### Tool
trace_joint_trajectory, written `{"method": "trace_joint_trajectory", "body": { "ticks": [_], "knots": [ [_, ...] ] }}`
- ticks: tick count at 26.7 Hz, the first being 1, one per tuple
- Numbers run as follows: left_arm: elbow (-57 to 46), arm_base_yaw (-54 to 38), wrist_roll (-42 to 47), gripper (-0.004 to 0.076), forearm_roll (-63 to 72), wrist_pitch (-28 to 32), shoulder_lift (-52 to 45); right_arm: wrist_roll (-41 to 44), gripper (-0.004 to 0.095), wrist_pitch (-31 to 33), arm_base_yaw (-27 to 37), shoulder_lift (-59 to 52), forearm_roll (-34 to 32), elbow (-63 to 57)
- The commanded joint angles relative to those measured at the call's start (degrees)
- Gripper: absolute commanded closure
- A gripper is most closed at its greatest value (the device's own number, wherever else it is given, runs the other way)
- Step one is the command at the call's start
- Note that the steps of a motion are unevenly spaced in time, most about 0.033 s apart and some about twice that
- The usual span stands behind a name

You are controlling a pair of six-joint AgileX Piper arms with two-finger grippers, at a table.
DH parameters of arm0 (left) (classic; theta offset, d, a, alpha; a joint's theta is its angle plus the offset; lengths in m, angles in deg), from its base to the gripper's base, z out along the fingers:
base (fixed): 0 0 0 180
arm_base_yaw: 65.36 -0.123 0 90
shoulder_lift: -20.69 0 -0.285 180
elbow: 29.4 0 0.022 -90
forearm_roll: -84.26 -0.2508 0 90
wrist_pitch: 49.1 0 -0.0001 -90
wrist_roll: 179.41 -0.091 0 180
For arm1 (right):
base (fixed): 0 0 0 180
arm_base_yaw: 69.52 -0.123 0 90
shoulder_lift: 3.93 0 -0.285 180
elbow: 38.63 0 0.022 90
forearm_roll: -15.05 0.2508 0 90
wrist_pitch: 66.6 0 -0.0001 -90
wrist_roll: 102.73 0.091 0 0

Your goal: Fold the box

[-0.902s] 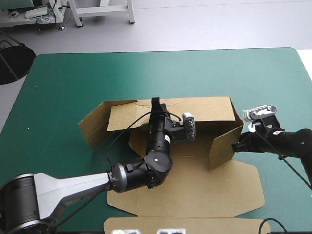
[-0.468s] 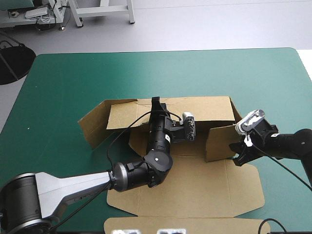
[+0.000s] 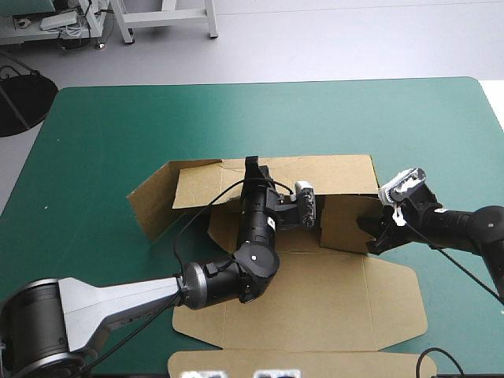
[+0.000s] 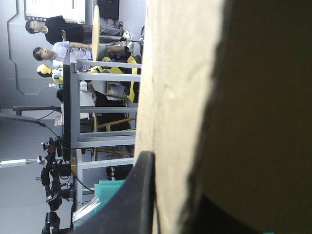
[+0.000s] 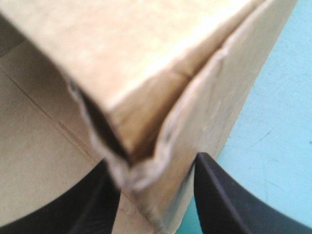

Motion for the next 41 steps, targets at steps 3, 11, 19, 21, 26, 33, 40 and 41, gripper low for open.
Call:
{"method": "trace_joint_trajectory", "body": {
  "ticks": [3,11,19,21,26,33,40,41],
  "knots": [
    [0.8,0.2,1.4,0.0733,1.1,1.9,-1.4,-0.7,0.0539,-2.4,0.1,3.8,9.0,1.3],
    [0.8,0.2,1.4,0.0733,1.1,3.6,-1.4,-0.7,0.0909,-2.6,0.1,6.0,12.0,1.3],
    [0.8,0.2,1.4,0.0730,-1.4,0.1,-1.4,-0.7,0.0909,-0.9,0.1,6.0,11.4,1.3],
    [0.8,0.2,1.4,0.0722,-1.5,-1.0,-1.4,-0.8,0.0909,-0.9,0.1,6.0,10.7,1.3],
    [0.8,0.2,1.4,0.0584,-2.1,-1.6,-1.3,-0.9,0.0909,-1.0,0.1,6.0,7.0,1.3],
    [0.8,0.2,2.7,0.0267,-8.6,-1.5,-1.3,-0.9,0.0909,-1.0,0.1,6.0,5.7,1.3],
    [0.8,5.5,4.9,0.0261,-8.7,-2.2,-1.3,-0.9,0.0909,-1.1,0.1,6.0,5.7,1.3],
    [0.9,6.7,5.7,0.0261,-8.7,-3.0,-1.3,-0.9,0.0909,-1.1,0.1,6.0,5.7,1.3]
  ]
}}
